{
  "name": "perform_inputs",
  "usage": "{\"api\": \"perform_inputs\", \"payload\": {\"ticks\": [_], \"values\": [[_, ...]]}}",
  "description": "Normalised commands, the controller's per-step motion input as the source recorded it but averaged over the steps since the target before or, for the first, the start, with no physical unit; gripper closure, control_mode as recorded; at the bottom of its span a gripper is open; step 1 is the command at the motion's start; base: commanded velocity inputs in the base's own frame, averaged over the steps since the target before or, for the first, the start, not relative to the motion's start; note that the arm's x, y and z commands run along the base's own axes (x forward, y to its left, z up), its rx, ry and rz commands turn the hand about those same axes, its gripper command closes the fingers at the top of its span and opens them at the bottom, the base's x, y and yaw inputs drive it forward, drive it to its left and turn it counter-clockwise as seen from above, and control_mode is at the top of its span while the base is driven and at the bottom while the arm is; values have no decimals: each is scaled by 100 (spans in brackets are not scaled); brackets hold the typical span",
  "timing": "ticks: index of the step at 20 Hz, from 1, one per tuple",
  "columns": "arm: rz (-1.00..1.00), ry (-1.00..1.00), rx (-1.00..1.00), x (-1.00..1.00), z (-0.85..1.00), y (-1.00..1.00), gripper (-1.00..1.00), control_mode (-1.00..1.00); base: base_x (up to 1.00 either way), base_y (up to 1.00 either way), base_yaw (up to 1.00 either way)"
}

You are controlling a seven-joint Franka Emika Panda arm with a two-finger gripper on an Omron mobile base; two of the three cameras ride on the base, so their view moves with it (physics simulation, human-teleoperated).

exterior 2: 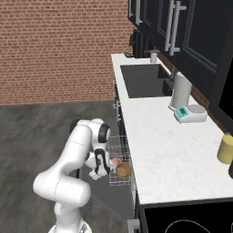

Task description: Pick up the cup and bowl from the counter, place them in the dishwasher, and close the dishwasher door.

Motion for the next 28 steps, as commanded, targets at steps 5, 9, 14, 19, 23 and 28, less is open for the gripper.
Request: {"api": "perform_inputs", "payload": {"ticks": [5,9,14,19,23,28], "values": [[8,4,-18,38,-57,-41,-100,-100,0,0,0],[1,0,-24,52,-15,-66,-100,-100,0,0,0],[4,-4,-23,29,16,-55,-100,-100,0,0,0],[2,-1,-7,-25,60,24,-100,-100,0,0,0],[0,0,0,-35,99,99,-100,-100,0,0,0],[0,0,0,-22,100,96,-100,-100,0,0,0]]}}
